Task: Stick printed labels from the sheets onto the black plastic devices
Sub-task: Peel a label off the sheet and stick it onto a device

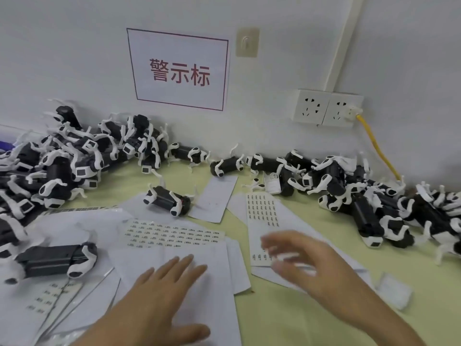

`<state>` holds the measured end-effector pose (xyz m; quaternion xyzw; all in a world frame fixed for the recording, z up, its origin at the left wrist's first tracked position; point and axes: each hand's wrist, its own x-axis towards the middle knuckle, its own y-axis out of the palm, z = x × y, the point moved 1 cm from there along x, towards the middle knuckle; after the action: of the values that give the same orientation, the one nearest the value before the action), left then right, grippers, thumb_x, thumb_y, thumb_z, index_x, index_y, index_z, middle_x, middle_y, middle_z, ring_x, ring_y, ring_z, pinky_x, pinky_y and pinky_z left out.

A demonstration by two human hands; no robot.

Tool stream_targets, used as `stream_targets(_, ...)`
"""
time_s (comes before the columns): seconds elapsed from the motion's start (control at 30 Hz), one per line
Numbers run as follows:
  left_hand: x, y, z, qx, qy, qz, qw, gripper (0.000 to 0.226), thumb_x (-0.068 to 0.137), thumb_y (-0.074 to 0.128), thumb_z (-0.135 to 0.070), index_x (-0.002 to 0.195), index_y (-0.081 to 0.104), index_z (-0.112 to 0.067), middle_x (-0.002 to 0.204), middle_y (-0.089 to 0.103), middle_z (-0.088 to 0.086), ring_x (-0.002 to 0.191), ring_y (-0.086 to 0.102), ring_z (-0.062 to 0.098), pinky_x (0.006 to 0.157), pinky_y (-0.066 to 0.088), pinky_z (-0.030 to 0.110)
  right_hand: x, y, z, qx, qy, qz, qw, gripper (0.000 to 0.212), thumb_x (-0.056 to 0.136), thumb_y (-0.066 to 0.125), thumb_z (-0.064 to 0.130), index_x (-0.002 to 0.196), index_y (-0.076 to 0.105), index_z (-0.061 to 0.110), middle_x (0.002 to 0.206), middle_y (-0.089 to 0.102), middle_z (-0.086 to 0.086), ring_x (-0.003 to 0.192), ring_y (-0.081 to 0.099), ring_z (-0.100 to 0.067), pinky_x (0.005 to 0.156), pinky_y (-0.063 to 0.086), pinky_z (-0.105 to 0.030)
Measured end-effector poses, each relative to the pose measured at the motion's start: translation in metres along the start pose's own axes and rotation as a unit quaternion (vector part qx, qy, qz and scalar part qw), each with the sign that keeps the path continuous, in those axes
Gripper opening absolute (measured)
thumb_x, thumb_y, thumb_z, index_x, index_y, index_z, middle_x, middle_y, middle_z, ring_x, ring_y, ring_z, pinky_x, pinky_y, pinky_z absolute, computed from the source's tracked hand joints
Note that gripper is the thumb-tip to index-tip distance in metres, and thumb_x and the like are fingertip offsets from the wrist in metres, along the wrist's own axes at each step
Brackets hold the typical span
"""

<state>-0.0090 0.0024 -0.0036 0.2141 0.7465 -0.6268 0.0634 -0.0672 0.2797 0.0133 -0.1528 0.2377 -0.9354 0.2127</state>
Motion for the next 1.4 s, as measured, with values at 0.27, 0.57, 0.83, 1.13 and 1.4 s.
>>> stream_targets(0.27, 0.058, 0.013, -0.009, -0.028, 0.012, -0.049, 0.998, 0.094, 0.096, 0.046, -0.068, 0.162, -0.011, -0.033, 0.166, -0.028, -0.002, 0.153, -0.027, 0.020, 0.125, -0.013, 0.048, 0.125, 0.068, -0.010, -0.040, 0.037, -0.036, 0.998, 0.052, 0.086, 0.076, 0.045, 0.133, 0.053, 0.041, 0.131, 0.059, 0.019, 0.115, 0.057, 0.001, 0.093, 0.045, -0.025)
stream_targets(0.57, 0.071, 0.010, -0.003, -0.068, 0.036, -0.054, 0.996, 0.101, 0.095, 0.053, -0.064, 0.161, -0.015, -0.031, 0.168, -0.026, -0.005, 0.153, -0.029, 0.018, 0.124, -0.012, 0.055, 0.219, 0.153, -0.014, -0.114, 0.020, -0.107, 0.988, 0.019, 0.100, 0.059, 0.024, 0.088, 0.063, 0.009, 0.096, 0.053, 0.002, 0.080, 0.054, -0.017, 0.073, 0.040, -0.029)
stream_targets(0.83, 0.087, -0.010, 0.012, -0.087, 0.007, -0.040, 0.995, 0.087, 0.096, 0.053, -0.064, 0.163, 0.006, -0.035, 0.170, -0.014, -0.006, 0.156, -0.016, 0.016, 0.126, -0.009, 0.048, 0.199, 0.069, 0.007, 0.053, -0.017, -0.249, 0.967, 0.029, 0.102, 0.058, 0.026, 0.082, 0.066, 0.006, 0.074, 0.066, -0.006, 0.068, 0.065, -0.022, 0.065, 0.053, -0.038)
stream_targets(1.13, 0.121, -0.054, -0.006, -0.753, 0.152, -0.089, 0.634, 0.073, 0.083, 0.054, -0.068, 0.143, 0.049, -0.027, 0.140, 0.064, -0.005, 0.126, 0.063, 0.014, 0.097, 0.050, 0.039, 0.099, 0.002, -0.013, 0.548, 0.235, -0.101, 0.796, 0.025, 0.093, 0.064, 0.030, 0.080, 0.054, 0.011, 0.070, 0.058, -0.009, 0.053, 0.054, -0.016, 0.051, 0.054, -0.027)
stream_targets(1.4, 0.135, -0.028, -0.020, -0.817, 0.180, -0.006, 0.547, 0.079, 0.077, 0.073, -0.071, 0.136, 0.064, -0.018, 0.092, 0.064, -0.001, 0.063, 0.054, 0.009, 0.068, 0.052, 0.023, 0.076, 0.015, -0.037, 0.491, 0.251, -0.078, 0.831, 0.025, 0.087, 0.067, 0.033, 0.081, 0.074, 0.010, 0.075, 0.063, -0.011, 0.055, 0.051, -0.018, 0.051, 0.050, -0.028)
